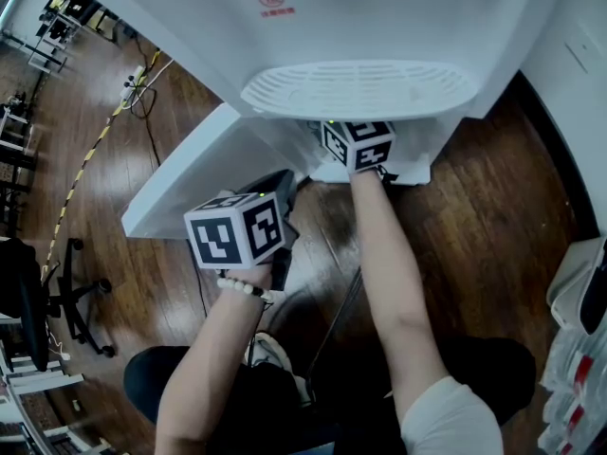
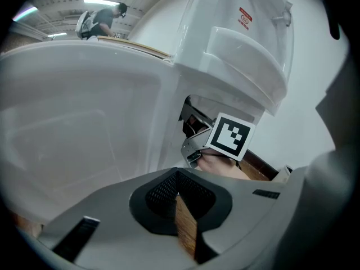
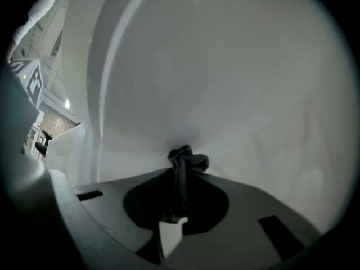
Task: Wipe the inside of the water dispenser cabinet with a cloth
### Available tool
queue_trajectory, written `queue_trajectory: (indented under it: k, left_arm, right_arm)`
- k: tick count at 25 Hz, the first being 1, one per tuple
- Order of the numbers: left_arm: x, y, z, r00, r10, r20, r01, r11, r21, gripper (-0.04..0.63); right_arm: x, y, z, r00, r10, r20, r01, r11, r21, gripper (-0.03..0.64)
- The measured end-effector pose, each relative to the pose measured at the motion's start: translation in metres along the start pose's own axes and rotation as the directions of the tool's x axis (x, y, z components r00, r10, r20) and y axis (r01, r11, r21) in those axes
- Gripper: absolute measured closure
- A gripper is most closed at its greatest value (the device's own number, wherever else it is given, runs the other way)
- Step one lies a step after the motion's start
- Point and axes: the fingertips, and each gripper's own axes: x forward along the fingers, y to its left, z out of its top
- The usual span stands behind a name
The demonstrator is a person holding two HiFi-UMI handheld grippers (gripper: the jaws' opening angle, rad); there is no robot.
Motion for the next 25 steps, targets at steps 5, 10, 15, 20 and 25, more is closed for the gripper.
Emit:
queue_trajectory:
  k: [5, 10, 15, 20, 25]
  left_arm:
    - [-0.004, 0.004, 0.000, 1.000, 0.009, -0.001, -0.009, 1.000, -0.001, 0.598]
    - [-0.005, 0.006, -0.002, 1.000, 0.001, -0.004, -0.001, 1.000, 0.000, 0.598]
    - [-0.007, 0.012, -0.005, 1.000, 0.007, -0.009, -0.007, 1.000, -0.011, 0.598]
    - [-0.006, 0.016, -0.005, 1.000, 0.007, -0.014, -0.007, 1.000, -0.009, 0.598]
    - [-0.009, 0.012, -0.004, 1.000, -0.003, -0.013, 0.003, 1.000, -0.004, 0.598]
  right_arm:
    - [0.006, -0.001, 0.006, 1.000, -0.019, 0.002, 0.019, 1.000, -0.020, 0.578]
    - [0.013, -0.038, -0.035, 0.978, -0.147, -0.145, 0.149, 0.989, 0.001, 0.578]
    - [0.014, -0.076, -0.073, 0.941, -0.270, -0.203, 0.269, 0.963, -0.030, 0.577]
    - [0.007, -0.084, -0.107, 0.919, -0.301, -0.255, 0.313, 0.950, 0.007, 0.577]
    - [-0.005, -0.063, -0.166, 0.854, -0.239, -0.461, 0.348, 0.923, 0.165, 0.577]
